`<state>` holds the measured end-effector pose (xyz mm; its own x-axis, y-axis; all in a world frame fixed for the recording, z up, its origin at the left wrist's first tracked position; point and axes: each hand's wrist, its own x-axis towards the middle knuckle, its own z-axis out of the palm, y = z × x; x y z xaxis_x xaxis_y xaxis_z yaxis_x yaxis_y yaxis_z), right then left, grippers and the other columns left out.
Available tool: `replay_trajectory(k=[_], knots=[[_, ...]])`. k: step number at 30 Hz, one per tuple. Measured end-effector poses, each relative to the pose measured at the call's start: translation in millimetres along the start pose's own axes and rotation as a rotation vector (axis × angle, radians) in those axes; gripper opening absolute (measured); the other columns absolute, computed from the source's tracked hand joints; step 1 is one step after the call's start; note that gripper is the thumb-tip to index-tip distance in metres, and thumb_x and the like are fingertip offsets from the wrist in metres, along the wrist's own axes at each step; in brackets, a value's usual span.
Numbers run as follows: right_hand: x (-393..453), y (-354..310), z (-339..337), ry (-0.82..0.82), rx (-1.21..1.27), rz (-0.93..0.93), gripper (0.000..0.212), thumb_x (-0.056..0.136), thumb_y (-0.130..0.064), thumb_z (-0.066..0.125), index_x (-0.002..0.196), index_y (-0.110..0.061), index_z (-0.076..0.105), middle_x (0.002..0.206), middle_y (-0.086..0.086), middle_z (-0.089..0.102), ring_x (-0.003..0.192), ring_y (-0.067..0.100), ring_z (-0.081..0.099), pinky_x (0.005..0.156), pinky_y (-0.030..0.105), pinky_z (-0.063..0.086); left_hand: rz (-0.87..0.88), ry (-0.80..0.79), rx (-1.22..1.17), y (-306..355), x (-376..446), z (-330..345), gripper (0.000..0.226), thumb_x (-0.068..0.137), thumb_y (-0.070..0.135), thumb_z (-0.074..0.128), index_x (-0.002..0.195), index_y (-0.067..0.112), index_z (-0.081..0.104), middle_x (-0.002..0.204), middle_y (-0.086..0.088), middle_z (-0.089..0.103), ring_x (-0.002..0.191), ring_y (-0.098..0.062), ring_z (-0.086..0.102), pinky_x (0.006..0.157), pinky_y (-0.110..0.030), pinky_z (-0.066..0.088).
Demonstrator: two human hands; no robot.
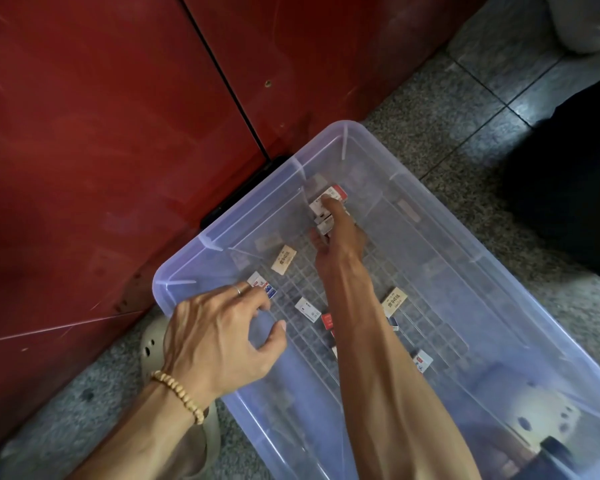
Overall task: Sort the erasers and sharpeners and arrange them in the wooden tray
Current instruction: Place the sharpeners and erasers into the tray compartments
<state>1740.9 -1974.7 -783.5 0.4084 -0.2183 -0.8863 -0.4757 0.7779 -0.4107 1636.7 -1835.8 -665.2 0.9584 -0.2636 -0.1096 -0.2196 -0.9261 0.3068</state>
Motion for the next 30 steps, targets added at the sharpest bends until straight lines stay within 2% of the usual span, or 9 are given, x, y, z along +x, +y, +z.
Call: replay_trajectory(k=[2,5,10,13,18,24,26,28,30], knots=[[0,-2,-1,-0.036,0.03,0.006,0.055,0.078,-0.016,0.082,0.128,-0.008,0.059,0.117,0.01,0.071,0.1,0.022,0.07,0.054,0.024,0.055,-0.001,0.002,-0.002,0,0,0,0.025,0.072,0.049,0.056,0.069,0.024,0.061,0.062,0.01,0.06,0.055,-0.014,0.063,0.043,-0.028,0.046],[1,-6,-5,-0.115,0.017,0.002,0.047,0.082,-0.017,0.078,0.125,-0.007,0.064,0.107,0.009,0.072,0.091,0.02,0.069,0.057,0.026,0.054,0.003,0.004,-0.002,0,0,1,0.026,0.071,0.049,0.056,0.07,0.024,0.062,0.062,0.01,0.061,0.055,-0.014,0.064,0.043,-0.029,0.047],[9,-10,-8,-0.175,-0.001,-0.012,0.057,0.072,-0.025,0.082,0.124,-0.014,0.063,0.126,0.013,0.067,0.114,0.028,0.065,0.06,0.03,0.056,0.005,0.006,-0.004,-1,-1,2,0.025,0.071,0.049,0.056,0.07,0.025,0.062,0.062,0.011,0.06,0.054,-0.013,0.063,0.043,-0.027,0.046],[11,-10,-8,-0.216,0.044,-0.038,0.057,0.071,-0.026,0.085,0.123,-0.014,0.065,0.125,0.012,0.068,0.115,0.027,0.065,0.067,0.031,0.057,0.005,0.003,-0.014,-2,0,2,0.025,0.072,0.049,0.056,0.069,0.025,0.061,0.062,0.011,0.059,0.053,-0.012,0.061,0.042,-0.027,0.045],[11,-10,-4,-0.21,0.056,-0.014,0.042,0.077,-0.026,0.083,0.116,-0.016,0.069,0.105,0.007,0.073,0.102,0.023,0.069,0.068,0.031,0.055,0.019,0.019,-0.009,-2,-1,2,0.025,0.072,0.048,0.056,0.069,0.024,0.061,0.061,0.011,0.059,0.052,-0.013,0.061,0.041,-0.028,0.044],[-1,-11,-25,-0.392,0.091,0.011,0.011,0.089,-0.019,0.068,0.1,-0.019,0.066,0.086,-0.002,0.071,0.082,0.014,0.067,0.071,0.029,0.052,0.001,0.016,-0.025,-4,-1,2,0.025,0.072,0.049,0.056,0.07,0.025,0.061,0.062,0.012,0.06,0.054,-0.011,0.061,0.041,-0.026,0.044],[-12,-13,-34,-0.486,0.058,0.025,0.024,0.085,-0.023,0.072,0.107,-0.017,0.063,0.09,0.001,0.07,0.085,0.018,0.065,0.067,0.028,0.054,0.0,0.013,-0.041,-4,-2,2,0.025,0.073,0.049,0.055,0.07,0.026,0.061,0.063,0.012,0.059,0.054,-0.011,0.061,0.042,-0.026,0.044],[-27,-15,-46,-0.625,-0.05,0.029,0.057,0.063,-0.036,0.087,0.111,-0.016,0.063,0.096,0.004,0.069,0.088,0.02,0.066,0.068,0.028,0.054,-0.007,-0.009,-0.047,-4,-2,1,0.024,0.073,0.05,0.054,0.07,0.027,0.06,0.063,0.013,0.059,0.055,-0.01,0.061,0.043,-0.022,0.041],[-45,-17,-60,-0.77,-0.137,0.051,0.078,0.05,-0.042,0.093,0.115,-0.013,0.061,0.1,0.007,0.068,0.09,0.021,0.066,0.07,0.029,0.053,-0.02,-0.048,-0.06,-3,-3,-1,0.026,0.075,0.053,0.052,0.07,0.028,0.06,0.066,0.014,0.06,0.058,-0.008,0.062,0.045,-0.02,0.039]])
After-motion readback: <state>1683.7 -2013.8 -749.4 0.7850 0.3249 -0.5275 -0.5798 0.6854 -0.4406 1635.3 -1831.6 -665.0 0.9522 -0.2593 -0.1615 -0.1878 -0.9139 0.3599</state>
